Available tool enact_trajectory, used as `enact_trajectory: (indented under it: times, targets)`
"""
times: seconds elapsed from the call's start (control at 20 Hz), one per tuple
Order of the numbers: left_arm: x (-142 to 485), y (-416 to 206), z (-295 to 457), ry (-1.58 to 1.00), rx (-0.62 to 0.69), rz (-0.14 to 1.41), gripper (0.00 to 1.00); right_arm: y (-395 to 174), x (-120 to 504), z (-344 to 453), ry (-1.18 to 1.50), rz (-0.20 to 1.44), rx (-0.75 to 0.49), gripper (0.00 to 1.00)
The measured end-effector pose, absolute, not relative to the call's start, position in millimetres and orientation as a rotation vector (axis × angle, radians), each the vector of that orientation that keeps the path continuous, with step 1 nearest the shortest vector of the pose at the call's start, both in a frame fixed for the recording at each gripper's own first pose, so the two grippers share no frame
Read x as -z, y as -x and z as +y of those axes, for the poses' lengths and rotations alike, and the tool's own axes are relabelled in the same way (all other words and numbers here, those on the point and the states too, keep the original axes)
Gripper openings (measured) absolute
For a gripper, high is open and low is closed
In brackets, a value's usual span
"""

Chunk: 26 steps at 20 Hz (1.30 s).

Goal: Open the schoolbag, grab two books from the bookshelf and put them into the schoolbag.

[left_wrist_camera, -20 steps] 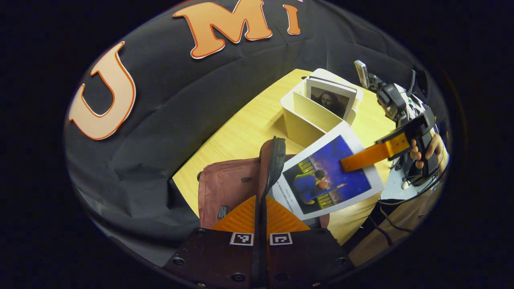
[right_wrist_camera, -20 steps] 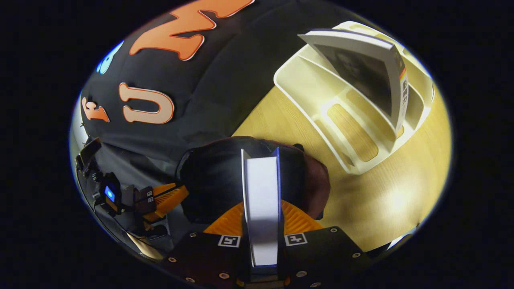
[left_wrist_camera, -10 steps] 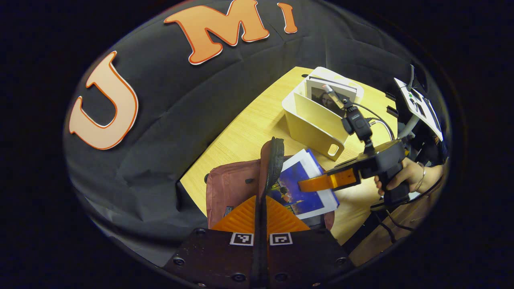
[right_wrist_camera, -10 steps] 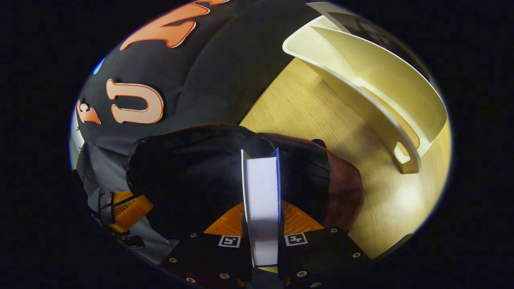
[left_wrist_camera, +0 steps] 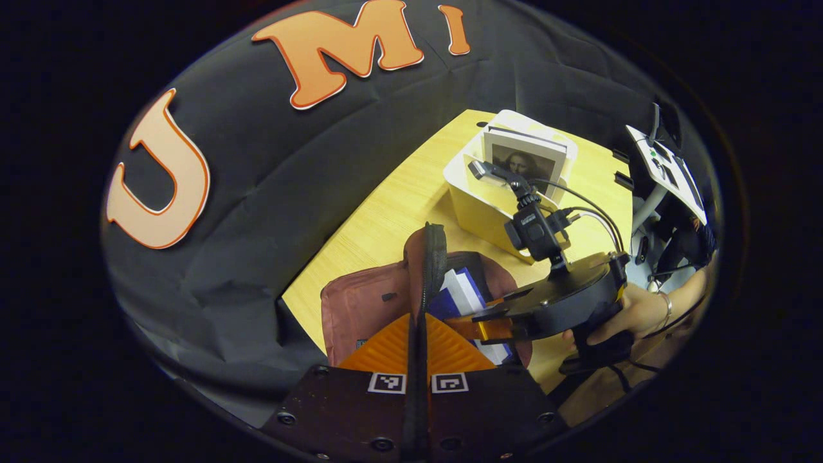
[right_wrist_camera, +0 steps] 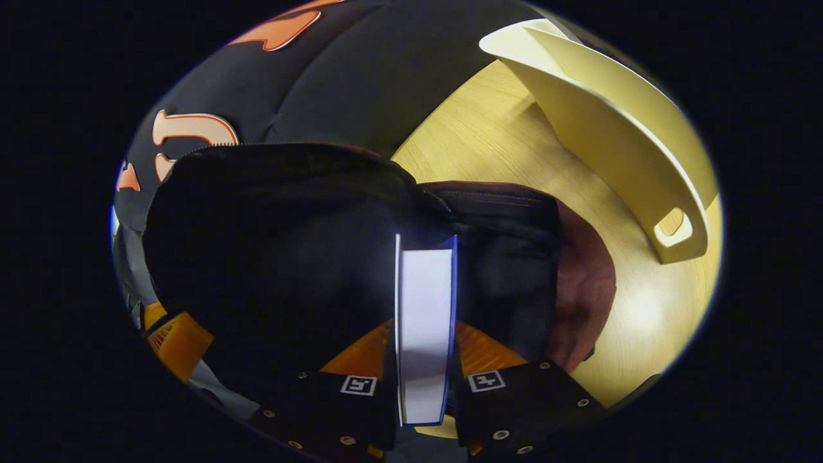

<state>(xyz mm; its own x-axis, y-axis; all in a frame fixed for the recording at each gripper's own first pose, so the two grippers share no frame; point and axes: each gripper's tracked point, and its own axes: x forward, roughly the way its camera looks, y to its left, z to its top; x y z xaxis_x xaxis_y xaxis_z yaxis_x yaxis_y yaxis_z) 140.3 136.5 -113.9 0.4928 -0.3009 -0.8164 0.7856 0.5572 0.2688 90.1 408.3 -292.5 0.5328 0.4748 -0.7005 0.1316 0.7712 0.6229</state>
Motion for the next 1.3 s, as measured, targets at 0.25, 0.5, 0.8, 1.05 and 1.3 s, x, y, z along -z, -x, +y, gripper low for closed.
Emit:
enact_trajectory:
  times: [0.25,0.5,0.8,1.05,1.3]
  targets:
    - [117,-140,132,-0.688,0.733,0.792,0.0,-81,304,400,-0.583,1.074,-0.225,0.52]
    - [119,-139,135,-0.66,0.728,0.791,0.0,-76,306,379,-0.507,1.111,-0.237,0.97]
    - [123,-138,139,-0.621,0.723,0.791,0.09,-54,281,351,-0.422,1.114,-0.317,0.98]
    - [128,-138,137,-0.599,0.735,0.79,0.0,-41,233,316,-0.346,1.048,-0.36,0.98]
    - [135,-135,133,-0.582,0.75,0.795,0.0,-39,155,252,-0.192,0.918,-0.348,0.97]
